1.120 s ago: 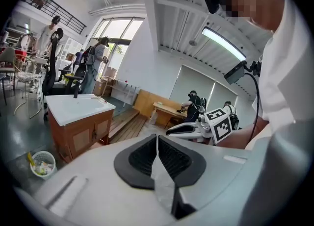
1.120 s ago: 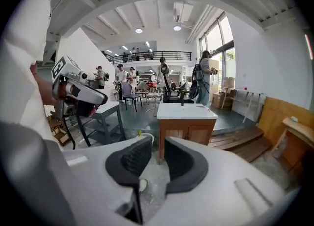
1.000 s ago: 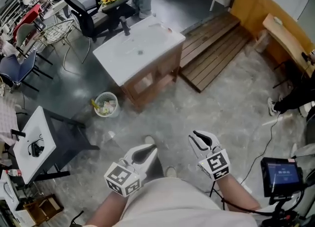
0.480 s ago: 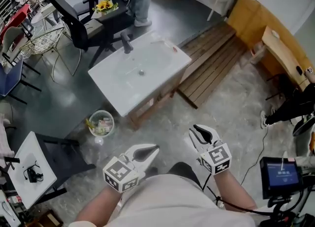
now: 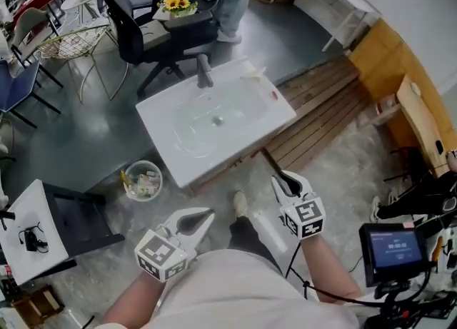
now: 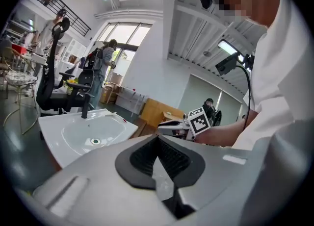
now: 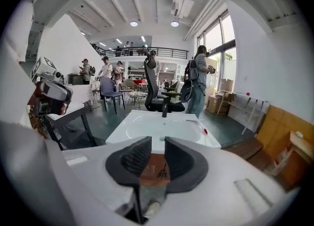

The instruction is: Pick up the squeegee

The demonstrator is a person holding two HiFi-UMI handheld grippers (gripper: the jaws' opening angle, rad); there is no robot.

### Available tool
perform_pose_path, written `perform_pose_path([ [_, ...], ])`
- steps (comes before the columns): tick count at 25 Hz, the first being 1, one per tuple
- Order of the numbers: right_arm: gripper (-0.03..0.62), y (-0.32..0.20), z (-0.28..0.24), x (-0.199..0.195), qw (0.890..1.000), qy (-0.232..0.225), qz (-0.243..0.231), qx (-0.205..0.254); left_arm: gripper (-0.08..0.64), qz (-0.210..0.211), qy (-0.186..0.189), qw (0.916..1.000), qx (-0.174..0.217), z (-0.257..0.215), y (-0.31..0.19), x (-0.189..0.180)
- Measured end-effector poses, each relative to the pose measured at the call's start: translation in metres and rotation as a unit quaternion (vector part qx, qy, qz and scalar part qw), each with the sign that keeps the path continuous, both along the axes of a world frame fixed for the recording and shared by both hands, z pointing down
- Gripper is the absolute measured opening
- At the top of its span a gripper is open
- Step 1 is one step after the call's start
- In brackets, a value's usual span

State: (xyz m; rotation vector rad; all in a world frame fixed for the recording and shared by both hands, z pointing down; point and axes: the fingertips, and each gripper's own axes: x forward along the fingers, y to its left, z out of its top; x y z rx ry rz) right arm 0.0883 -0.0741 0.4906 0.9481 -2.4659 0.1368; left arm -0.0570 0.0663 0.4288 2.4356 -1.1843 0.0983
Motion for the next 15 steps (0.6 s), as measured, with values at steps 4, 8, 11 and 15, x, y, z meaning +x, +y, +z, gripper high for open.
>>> perform_pose_path([
  [4, 0.075, -0.080, 0.010, -0.009, 1.000, -0.008, -0.008, 0.006, 0.008, -0.055, -0.007, 0.9985, -0.001, -0.002, -0.045, -0.018],
  [8, 0.075, -0.166, 0.020, -0.015, 1.000, 0.003, -0.024, 0.016, 0.008, -0.104, 0.001, 0.9945, -0.006, -0.013, -0.095, -0.024],
  [11, 0.082, -0.226, 0.040, -0.016, 0.999, 0.010, -0.034, 0.009, 0.008, -0.128, 0.001, 0.9917, -0.009, -0.018, -0.131, -0.020],
  [15, 0.101, -0.304, 0.065, -0.012, 0.999, 0.024, -0.032, 0.011, 0.008, -0.167, 0.002, 0.9858, -0.017, -0.023, -0.175, -0.018],
])
